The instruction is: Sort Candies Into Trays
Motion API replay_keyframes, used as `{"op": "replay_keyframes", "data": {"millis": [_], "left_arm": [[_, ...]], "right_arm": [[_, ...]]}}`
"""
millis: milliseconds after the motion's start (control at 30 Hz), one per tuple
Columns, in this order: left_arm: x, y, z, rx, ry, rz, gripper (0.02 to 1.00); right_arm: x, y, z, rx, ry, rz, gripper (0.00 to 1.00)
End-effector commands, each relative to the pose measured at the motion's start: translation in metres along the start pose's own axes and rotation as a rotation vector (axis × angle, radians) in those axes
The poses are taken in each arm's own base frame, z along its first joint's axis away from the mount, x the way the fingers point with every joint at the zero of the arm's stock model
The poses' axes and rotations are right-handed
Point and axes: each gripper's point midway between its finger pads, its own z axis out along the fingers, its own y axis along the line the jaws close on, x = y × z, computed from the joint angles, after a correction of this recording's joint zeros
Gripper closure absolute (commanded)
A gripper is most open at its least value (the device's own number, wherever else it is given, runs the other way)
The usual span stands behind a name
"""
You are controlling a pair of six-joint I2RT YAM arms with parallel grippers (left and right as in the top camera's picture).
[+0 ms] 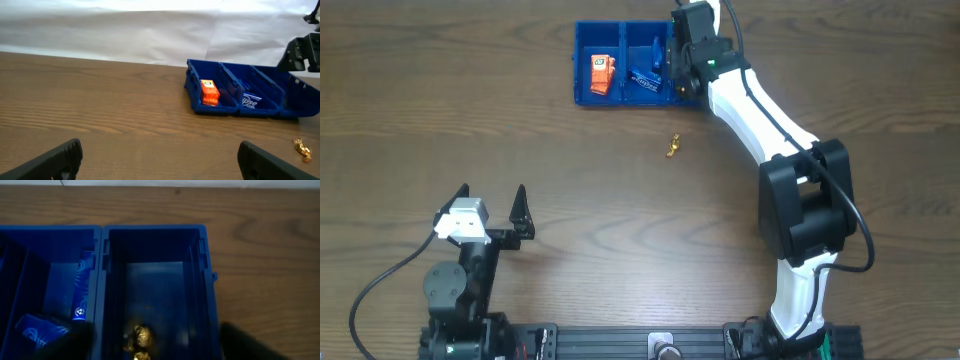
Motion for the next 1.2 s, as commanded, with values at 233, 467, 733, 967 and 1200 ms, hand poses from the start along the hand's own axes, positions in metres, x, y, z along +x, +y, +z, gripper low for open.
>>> {"op": "replay_keyframes", "data": {"millis": [233, 467, 733, 967, 1200], "left_arm": [[0.017, 0.000, 0.001, 0.006, 0.048, 0.007, 0.020], [0.017, 0.000, 0.001, 0.006, 0.048, 0.007, 0.020], [0.017, 0.000, 0.001, 0.006, 0.048, 0.006, 0.020], [0.017, 0.000, 0.001, 0.006, 0.048, 0.007, 0.020], [0.017, 0.000, 0.001, 0.006, 0.048, 0.007, 0.020]], "right_arm": [[-0.020, -0.013, -0.077, 0.001, 0.007, 0.013, 0.003], [0.088, 0.013, -0.092, -0.042, 0.341, 0.001, 0.003], [0.158, 0.029, -0.068, -0.071, 0.401, -0.034, 0.001], [0.187, 0.032, -0.037, -0.048, 0.443, -0.025, 0.001], [0.186, 0.034, -0.032, -0.051, 0.433, -0.018, 0.145]]}}
